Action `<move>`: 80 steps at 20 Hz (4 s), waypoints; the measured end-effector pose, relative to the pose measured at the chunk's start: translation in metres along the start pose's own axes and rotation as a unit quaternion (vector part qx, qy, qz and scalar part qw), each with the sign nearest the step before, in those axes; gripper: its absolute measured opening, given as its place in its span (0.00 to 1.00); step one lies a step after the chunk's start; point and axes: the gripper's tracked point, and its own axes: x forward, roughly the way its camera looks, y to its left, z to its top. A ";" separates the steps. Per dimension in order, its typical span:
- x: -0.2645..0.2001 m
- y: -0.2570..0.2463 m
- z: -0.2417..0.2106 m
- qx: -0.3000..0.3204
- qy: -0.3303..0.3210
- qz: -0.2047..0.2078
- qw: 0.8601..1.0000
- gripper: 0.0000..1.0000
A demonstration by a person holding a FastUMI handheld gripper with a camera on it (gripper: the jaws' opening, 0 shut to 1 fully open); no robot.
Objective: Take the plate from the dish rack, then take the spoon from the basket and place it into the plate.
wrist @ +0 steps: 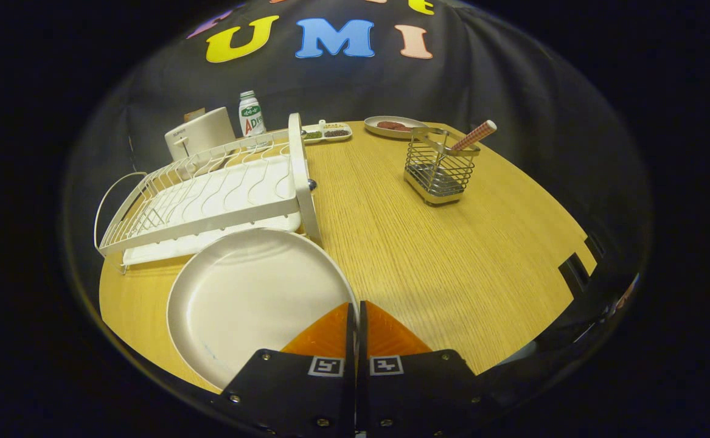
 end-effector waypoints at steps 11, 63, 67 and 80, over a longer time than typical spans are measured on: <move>-0.002 -0.034 0.053 -0.015 -0.058 -0.049 0.997 0.81; -0.141 -0.028 0.217 -0.145 -0.245 0.019 0.958 0.01; -0.162 0.017 0.180 -0.178 -0.237 0.082 0.952 0.01; -0.166 0.075 0.071 -0.232 -0.170 0.189 0.939 0.01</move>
